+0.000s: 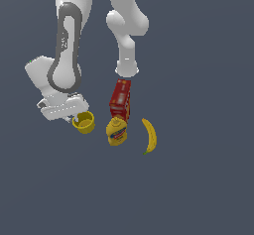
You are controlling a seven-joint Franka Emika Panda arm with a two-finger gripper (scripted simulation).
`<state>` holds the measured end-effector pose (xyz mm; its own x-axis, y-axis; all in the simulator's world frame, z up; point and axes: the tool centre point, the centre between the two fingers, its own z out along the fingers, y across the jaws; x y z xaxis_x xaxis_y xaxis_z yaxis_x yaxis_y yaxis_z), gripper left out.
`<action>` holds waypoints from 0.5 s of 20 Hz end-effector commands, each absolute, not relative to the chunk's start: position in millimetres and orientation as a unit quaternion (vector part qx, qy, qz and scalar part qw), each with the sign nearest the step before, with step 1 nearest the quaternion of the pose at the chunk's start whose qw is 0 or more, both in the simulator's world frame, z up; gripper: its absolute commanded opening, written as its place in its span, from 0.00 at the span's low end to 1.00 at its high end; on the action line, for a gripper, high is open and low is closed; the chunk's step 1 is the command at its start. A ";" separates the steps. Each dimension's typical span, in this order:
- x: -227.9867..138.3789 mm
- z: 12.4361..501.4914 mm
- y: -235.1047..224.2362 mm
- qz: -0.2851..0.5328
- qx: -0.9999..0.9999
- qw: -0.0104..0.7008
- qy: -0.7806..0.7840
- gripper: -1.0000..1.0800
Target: Pick up a designated object from a clutter of objects.
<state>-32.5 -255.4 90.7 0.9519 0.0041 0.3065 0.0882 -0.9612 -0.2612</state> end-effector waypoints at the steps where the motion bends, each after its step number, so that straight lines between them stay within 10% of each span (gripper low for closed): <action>1: -29.6 104.2 -256.9 -0.154 -0.978 0.136 -0.024 0.00; 10: -17.0 182.6 -264.0 -0.153 -0.979 0.135 -0.023 0.00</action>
